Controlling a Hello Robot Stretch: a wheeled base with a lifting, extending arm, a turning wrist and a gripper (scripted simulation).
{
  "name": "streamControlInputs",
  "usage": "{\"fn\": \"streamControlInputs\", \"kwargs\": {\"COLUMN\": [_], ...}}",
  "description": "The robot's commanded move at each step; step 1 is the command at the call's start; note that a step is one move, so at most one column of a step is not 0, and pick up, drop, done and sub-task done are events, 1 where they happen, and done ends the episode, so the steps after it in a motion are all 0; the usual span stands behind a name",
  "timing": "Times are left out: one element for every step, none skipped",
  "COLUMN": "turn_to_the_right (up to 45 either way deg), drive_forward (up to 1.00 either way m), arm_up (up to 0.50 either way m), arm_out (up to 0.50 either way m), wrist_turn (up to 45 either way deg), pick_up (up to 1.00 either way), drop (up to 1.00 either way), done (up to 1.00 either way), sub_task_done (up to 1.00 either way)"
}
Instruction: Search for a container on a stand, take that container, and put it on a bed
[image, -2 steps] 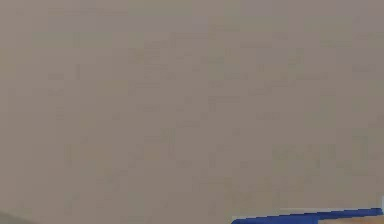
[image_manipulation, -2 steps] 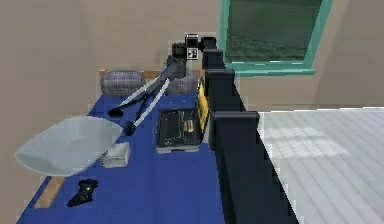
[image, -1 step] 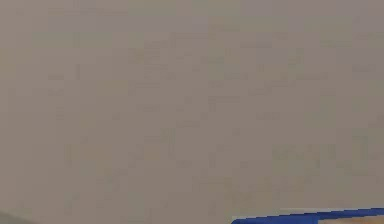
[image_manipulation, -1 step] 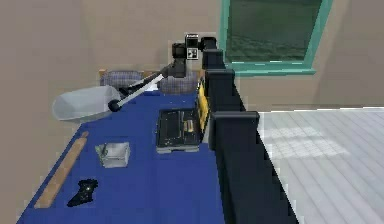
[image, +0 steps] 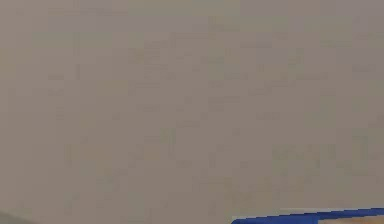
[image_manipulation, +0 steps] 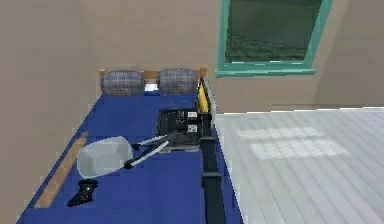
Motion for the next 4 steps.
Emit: {"fn": "streamControlInputs", "kwargs": {"turn_to_the_right": [0.0, 0.0, 0.0, 0.0], "drive_forward": [0.0, 0.0, 0.0, 0.0], "arm_up": [-0.32, 0.0, 0.1, 0.0], "arm_out": [0.0, 0.0, 0.0, -0.08], "wrist_turn": [0.0, 0.0, 0.0, 0.0], "pick_up": [0.0, 0.0, 0.0, 0.0], "drop": [0.0, 1.0, 0.0, 0.0], "done": [0.0, 0.0, 0.0, 0.0], "sub_task_done": [0.0, 0.0, 0.0, 0.0]}}
